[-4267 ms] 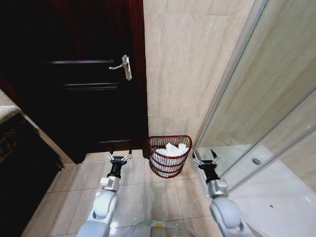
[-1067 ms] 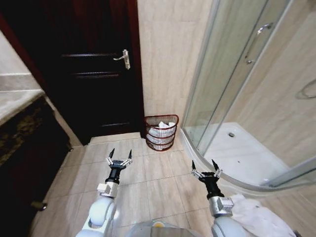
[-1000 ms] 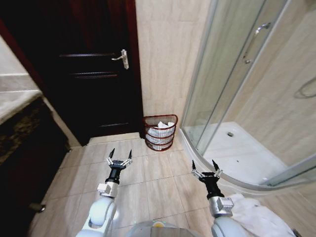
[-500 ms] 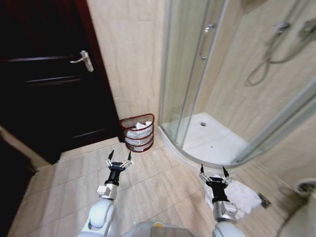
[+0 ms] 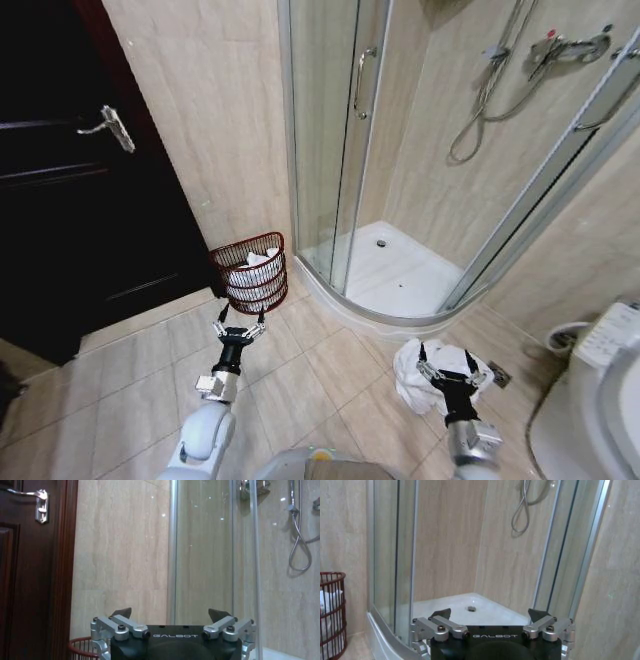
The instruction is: Discard the used towel into the hamper.
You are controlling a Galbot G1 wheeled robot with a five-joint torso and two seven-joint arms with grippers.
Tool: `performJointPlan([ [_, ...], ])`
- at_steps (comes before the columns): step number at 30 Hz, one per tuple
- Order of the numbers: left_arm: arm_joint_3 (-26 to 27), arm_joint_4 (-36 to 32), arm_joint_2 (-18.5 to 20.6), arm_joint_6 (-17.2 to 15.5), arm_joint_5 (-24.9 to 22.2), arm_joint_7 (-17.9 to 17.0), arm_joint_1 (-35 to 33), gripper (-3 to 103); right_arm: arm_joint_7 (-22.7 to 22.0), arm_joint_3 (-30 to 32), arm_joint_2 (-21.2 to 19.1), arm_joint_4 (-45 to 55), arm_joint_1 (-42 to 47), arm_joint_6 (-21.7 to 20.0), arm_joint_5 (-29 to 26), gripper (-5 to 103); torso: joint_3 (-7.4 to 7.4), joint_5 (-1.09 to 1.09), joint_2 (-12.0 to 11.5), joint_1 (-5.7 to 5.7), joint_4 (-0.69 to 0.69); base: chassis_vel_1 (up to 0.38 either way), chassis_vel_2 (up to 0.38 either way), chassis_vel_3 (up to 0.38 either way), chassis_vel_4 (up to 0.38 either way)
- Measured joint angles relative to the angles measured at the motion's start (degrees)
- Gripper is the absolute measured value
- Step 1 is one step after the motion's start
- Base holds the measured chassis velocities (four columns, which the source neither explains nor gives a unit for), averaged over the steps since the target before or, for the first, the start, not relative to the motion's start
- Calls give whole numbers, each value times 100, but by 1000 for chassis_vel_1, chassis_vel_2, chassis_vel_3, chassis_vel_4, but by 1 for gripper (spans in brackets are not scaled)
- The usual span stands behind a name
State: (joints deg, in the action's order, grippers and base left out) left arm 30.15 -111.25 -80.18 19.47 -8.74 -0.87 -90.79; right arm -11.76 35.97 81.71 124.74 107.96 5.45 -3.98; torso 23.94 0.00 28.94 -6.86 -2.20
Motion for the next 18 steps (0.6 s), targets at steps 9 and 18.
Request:
performJointPlan([
  [9,-11,-66,-70,-4,66,1,-91,100,24,-16,-41,-66,-3,132,-18,100,0,0,0,0,0,-131,-121,150,133],
  [18,-38,-74,-147,1,139,-3,-147,100,-30,3,-73,-320,-69,306,-22,100,1,1,0,-1,1,-173,-175,169,162],
])
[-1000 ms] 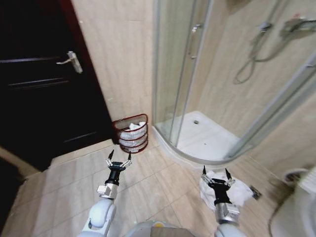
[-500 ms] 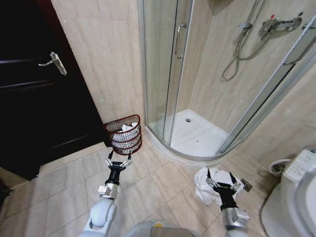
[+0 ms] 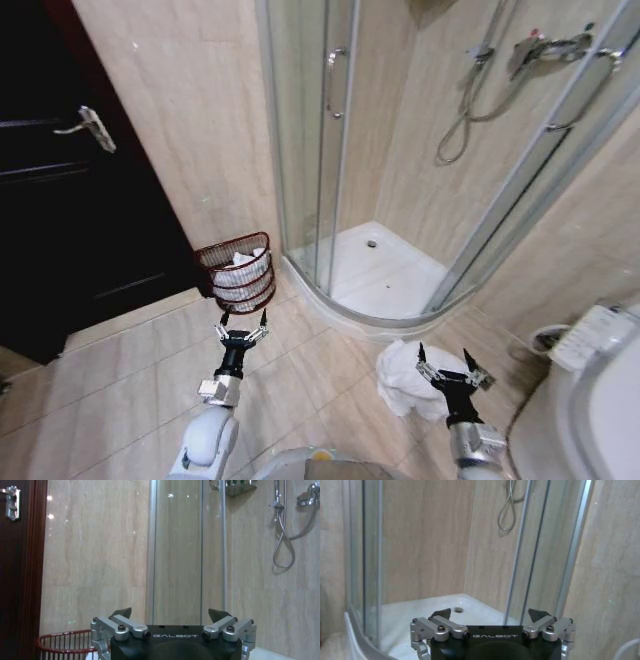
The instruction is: Discard the used towel into the hamper.
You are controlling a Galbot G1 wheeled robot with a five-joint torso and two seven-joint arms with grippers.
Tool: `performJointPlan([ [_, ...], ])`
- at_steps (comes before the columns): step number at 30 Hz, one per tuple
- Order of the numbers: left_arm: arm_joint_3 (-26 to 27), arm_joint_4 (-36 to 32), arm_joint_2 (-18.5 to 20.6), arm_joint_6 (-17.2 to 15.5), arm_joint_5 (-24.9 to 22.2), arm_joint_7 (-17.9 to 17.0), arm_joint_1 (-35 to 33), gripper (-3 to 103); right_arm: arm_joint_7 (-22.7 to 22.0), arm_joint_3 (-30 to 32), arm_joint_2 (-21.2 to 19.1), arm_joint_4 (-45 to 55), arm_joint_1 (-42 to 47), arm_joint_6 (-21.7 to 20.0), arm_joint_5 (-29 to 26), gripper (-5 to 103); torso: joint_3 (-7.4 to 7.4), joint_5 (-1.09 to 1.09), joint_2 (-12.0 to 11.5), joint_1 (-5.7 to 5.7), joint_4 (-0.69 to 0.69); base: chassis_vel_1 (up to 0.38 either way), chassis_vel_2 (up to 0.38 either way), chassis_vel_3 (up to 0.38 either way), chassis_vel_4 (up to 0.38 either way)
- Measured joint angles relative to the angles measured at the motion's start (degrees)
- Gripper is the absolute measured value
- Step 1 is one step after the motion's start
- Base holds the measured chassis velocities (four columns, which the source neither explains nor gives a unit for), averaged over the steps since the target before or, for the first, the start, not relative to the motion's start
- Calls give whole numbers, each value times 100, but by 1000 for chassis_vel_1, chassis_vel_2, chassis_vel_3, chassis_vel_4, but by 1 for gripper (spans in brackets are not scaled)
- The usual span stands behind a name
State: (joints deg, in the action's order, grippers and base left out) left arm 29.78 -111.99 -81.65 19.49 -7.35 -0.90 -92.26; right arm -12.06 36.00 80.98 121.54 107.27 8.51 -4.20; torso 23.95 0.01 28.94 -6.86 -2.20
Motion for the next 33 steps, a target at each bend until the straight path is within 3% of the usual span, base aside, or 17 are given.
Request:
performJointPlan([
  [14,-30,-17,-17,48,12,7,-73,100,-17,172,-108,-531,-226,-120,-441,100,-12,0,-19,11,-1,-8,-14,16,10],
  [33,-18,4,20,76,22,40,-146,100,-110,32,23,-429,-88,-34,-358,100,-297,-1,-491,196,-1,0,0,0,0],
])
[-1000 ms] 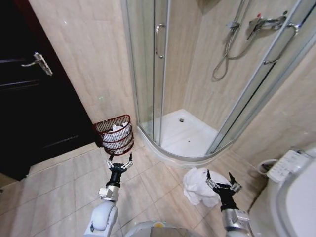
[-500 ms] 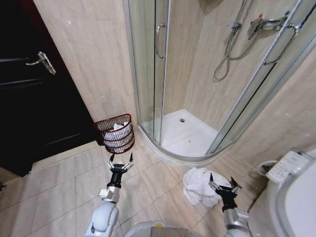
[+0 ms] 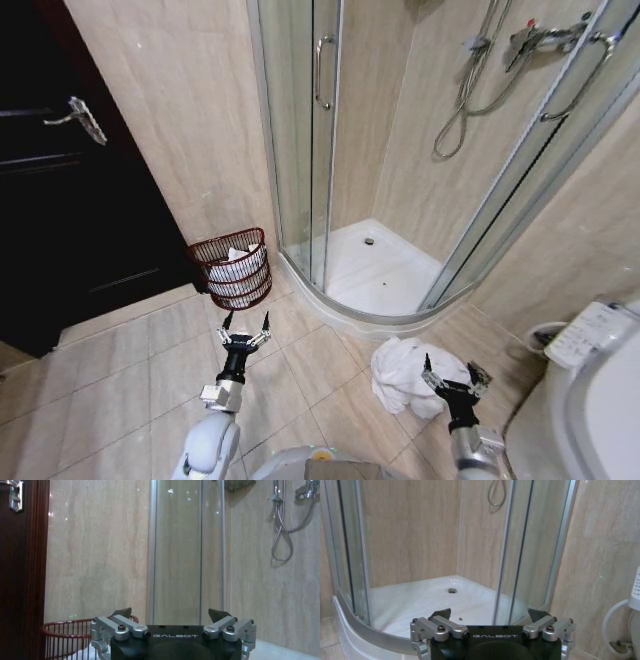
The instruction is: Discard the used towel into the hamper.
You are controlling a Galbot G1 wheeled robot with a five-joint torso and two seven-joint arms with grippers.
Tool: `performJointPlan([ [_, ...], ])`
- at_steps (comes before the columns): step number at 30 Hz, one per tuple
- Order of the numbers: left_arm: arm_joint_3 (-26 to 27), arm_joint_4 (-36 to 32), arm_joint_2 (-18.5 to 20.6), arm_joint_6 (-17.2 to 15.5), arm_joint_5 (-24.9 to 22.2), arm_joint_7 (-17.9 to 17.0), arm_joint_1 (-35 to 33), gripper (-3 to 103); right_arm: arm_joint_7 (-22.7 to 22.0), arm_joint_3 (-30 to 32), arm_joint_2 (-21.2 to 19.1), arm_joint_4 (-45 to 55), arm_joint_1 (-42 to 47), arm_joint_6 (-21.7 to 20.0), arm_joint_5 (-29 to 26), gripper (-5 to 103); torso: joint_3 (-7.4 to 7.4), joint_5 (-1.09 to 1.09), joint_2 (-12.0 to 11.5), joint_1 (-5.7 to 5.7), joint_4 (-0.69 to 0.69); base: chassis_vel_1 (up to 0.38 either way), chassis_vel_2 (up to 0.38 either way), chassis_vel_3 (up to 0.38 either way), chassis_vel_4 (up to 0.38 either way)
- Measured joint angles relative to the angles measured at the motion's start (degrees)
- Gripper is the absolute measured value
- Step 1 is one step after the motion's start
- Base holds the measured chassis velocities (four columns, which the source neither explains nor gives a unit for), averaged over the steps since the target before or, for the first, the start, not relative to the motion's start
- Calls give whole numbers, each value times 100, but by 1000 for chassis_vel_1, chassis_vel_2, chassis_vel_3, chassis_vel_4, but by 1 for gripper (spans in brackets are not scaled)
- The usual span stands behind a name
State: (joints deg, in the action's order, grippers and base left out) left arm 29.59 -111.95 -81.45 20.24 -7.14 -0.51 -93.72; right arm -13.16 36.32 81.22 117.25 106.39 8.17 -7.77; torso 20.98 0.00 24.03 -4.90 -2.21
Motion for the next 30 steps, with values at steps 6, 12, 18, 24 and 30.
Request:
performJointPlan([
  [6,7,1,6,2,-12,45,16,100,-13,-52,60,3,57,103,135,100,-80,0,-129,49,0,0,0,0,0],
  [12,-14,45,-16,0,-12,66,38,100,-49,-32,59,80,123,161,149,100,-187,0,-301,115,0,0,0,0,0],
  [18,6,46,-10,1,-12,67,34,100,-61,-27,62,82,176,225,154,100,-259,0,-421,161,0,0,0,0,0],
  [24,35,115,-4,281,-26,66,29,100,-186,-67,81,34,237,298,187,100,-332,0,-547,214,0,0,0,0,0],
  [30,37,87,-14,328,-34,66,-22,100,-222,-56,61,-2,282,365,185,100,-337,0,-561,225,0,-9,7,4,-6],
])
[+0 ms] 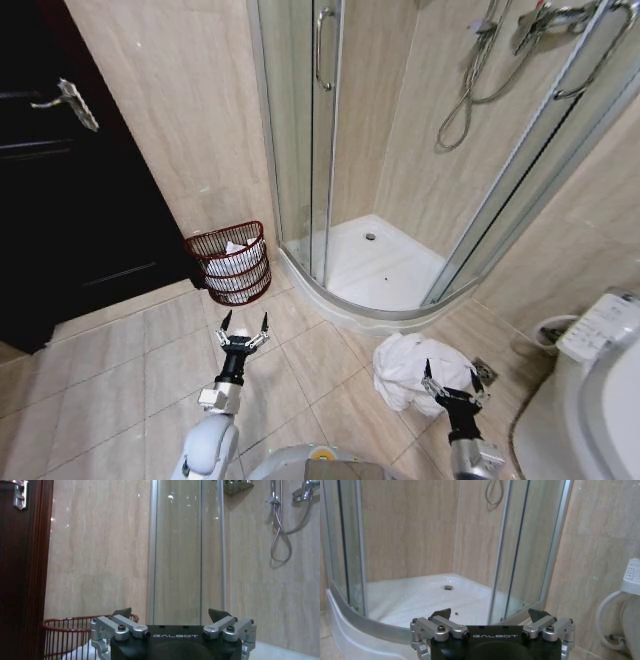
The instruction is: Discard the used towel into the hamper.
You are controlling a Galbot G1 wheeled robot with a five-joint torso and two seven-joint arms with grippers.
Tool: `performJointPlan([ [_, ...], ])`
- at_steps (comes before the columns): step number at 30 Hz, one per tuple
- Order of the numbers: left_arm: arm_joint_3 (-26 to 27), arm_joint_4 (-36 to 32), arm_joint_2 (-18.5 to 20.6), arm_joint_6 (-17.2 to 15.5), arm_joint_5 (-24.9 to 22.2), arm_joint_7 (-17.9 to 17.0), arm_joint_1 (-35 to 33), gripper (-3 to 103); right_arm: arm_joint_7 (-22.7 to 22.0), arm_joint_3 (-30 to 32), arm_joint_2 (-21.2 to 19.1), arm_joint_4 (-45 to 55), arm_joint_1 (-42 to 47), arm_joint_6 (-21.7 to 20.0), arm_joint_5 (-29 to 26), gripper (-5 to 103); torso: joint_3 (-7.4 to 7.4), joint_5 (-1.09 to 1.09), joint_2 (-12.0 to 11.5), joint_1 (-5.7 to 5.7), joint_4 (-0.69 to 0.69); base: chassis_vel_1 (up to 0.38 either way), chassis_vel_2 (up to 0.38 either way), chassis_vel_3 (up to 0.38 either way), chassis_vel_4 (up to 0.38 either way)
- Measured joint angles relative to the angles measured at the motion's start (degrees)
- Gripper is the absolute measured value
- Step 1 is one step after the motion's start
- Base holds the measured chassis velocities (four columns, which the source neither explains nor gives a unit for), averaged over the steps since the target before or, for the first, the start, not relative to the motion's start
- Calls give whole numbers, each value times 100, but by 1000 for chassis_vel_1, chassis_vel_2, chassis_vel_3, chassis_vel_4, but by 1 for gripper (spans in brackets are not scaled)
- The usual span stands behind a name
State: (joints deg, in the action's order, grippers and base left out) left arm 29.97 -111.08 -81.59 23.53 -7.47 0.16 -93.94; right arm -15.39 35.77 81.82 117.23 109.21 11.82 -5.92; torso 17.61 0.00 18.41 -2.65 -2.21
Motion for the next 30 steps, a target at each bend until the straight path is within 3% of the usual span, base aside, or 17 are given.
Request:
performJointPlan([
  [12,-17,-65,-23,2,12,1,-15,100,-195,-54,25,-70,-23,284,-106,100,17,0,21,-10,0,-136,130,129,-112],
  [15,-19,-77,-25,2,15,1,-18,100,-203,-11,-1,-213,-99,70,-318,100,20,0,25,-14,-1,-174,151,173,-158],
  [18,-22,-104,-23,2,16,1,-22,100,15,87,-183,-744,-344,-632,-1067,100,23,-2,32,-15,0,-78,96,70,-31],
  [19,-22,-104,-23,2,16,1,-22,100,15,87,-183,-744,-344,-632,-1067,100,23,-2,32,-15,0,-56,37,16,-15],
  [22,-21,-133,-16,-7,15,2,-23,100,518,288,-372,-1571,-750,-1464,-1650,100,24,-2,39,-14,1,3,0,-69,-7],
  [27,-7,-134,10,-15,2,1,-44,100,1102,462,-539,-2574,-1506,-1974,-1694,100,27,-2,44,-15,-1,36,-25,-41,5],
  [30,-3,-105,28,-16,1,1,-48,100,1348,486,-590,-2897,-1827,-2008,-1506,100,29,0,45,-17,-1,0,0,0,0],
])
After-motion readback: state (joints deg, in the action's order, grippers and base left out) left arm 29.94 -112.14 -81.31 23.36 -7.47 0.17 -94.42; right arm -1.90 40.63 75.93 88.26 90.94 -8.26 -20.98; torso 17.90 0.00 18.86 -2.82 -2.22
